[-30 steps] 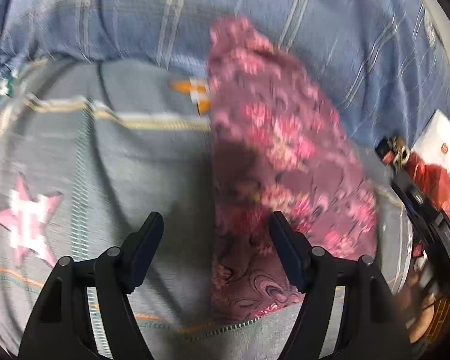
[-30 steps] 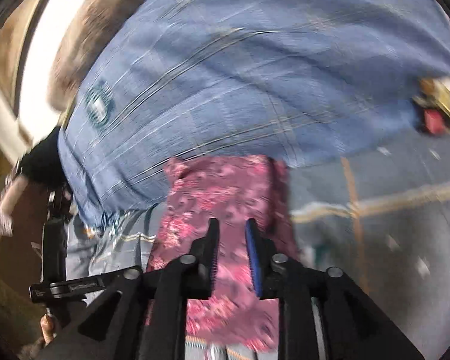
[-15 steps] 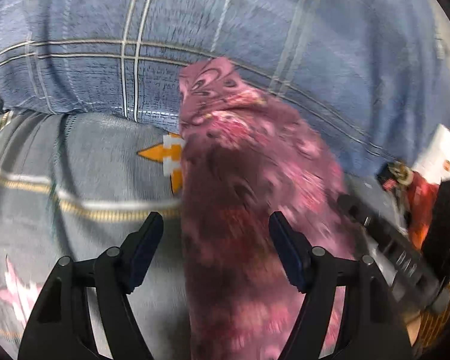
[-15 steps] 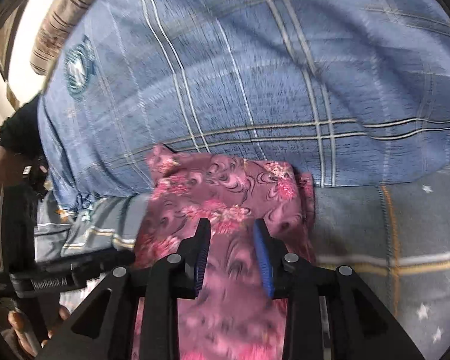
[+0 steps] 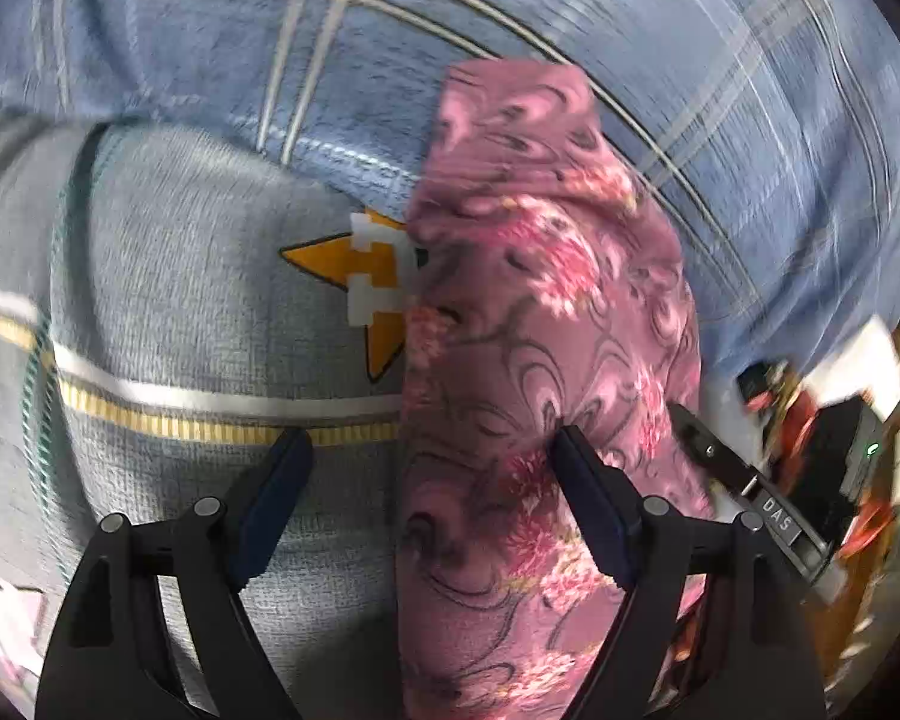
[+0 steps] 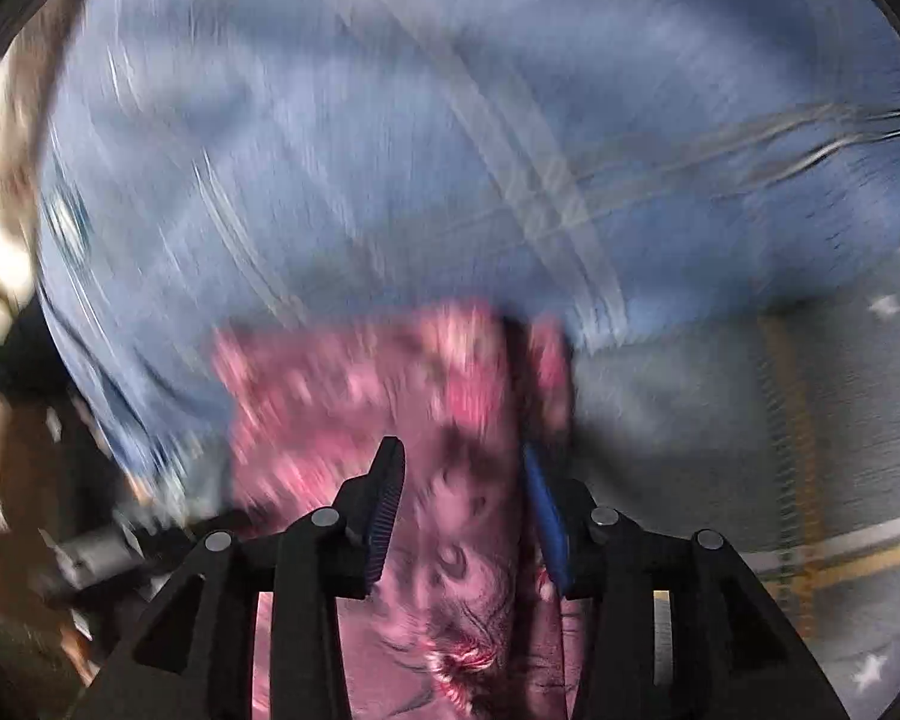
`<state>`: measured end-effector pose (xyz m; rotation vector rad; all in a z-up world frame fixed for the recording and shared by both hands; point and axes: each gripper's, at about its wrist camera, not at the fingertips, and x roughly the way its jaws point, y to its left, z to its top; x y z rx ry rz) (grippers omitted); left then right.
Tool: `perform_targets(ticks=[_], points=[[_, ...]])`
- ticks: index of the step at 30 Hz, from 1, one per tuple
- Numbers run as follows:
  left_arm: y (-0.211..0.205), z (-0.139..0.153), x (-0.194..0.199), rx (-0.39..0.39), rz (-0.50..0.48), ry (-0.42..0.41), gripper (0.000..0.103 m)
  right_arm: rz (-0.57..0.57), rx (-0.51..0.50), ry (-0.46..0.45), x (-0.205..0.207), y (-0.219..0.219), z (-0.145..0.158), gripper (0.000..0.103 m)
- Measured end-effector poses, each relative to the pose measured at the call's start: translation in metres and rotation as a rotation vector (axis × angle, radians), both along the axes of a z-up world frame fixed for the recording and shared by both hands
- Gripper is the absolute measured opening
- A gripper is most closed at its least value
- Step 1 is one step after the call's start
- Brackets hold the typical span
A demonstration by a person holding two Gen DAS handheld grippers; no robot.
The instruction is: Fold small clothes
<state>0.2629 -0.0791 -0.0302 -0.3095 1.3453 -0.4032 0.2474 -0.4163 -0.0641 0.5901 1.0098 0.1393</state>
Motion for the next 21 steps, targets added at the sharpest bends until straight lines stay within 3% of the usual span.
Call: perform_targets(ticks=[1, 3, 7, 8, 12, 13, 15, 16, 17, 18, 19, 21], points=[[-0.001, 0.005, -0.003, -0.004, -0.024, -0.008, 0.082, 0.029, -0.052, 0.032, 0.002, 0.008, -0.005, 0.042], [0.004, 0.014, -0.007, -0.066, -0.039, -0.006, 0.082, 0.000, -0.059, -0.022, -0.005, 0.005, 0.006, 0.046], [0.025, 0.019, -0.016, -0.221, -0.017, 0.040, 0.082, -0.070, 0.119, -0.013, -0.026, -0.031, 0.003, 0.068], [0.023, 0.023, -0.024, -0.234, -0.014, 0.056, 0.082, -0.053, 0.135, 0.000, -0.030, -0.034, -0.001, 0.069], [-0.002, 0.007, -0.034, -0.200, -0.054, 0.094, 0.084, 0.087, 0.230, -0.024, -0.041, -0.025, -0.014, 0.069], [-0.014, 0.001, -0.038, -0.202, -0.074, 0.117, 0.084, 0.119, 0.222, -0.037, -0.041, -0.015, -0.014, 0.072], [-0.017, 0.007, -0.043, -0.191, -0.057, 0.080, 0.084, 0.150, 0.179, -0.066, -0.040, 0.004, -0.009, 0.080], [-0.018, 0.010, -0.045, -0.185, -0.050, 0.071, 0.081, 0.156, 0.159, -0.074, -0.039, 0.011, -0.008, 0.078], [-0.018, 0.013, -0.046, -0.168, -0.040, 0.057, 0.076, 0.167, 0.113, -0.077, -0.039, 0.016, -0.006, 0.066], [-0.022, 0.016, -0.047, -0.144, -0.035, 0.035, 0.058, 0.184, 0.064, -0.086, -0.039, 0.019, -0.003, 0.052], [-0.025, 0.018, -0.050, -0.100, -0.043, 0.002, 0.041, 0.203, 0.021, -0.097, -0.040, 0.023, 0.000, 0.031], [-0.021, 0.024, -0.051, -0.083, -0.056, -0.027, 0.029, 0.199, 0.011, -0.113, -0.045, 0.016, 0.006, 0.030]])
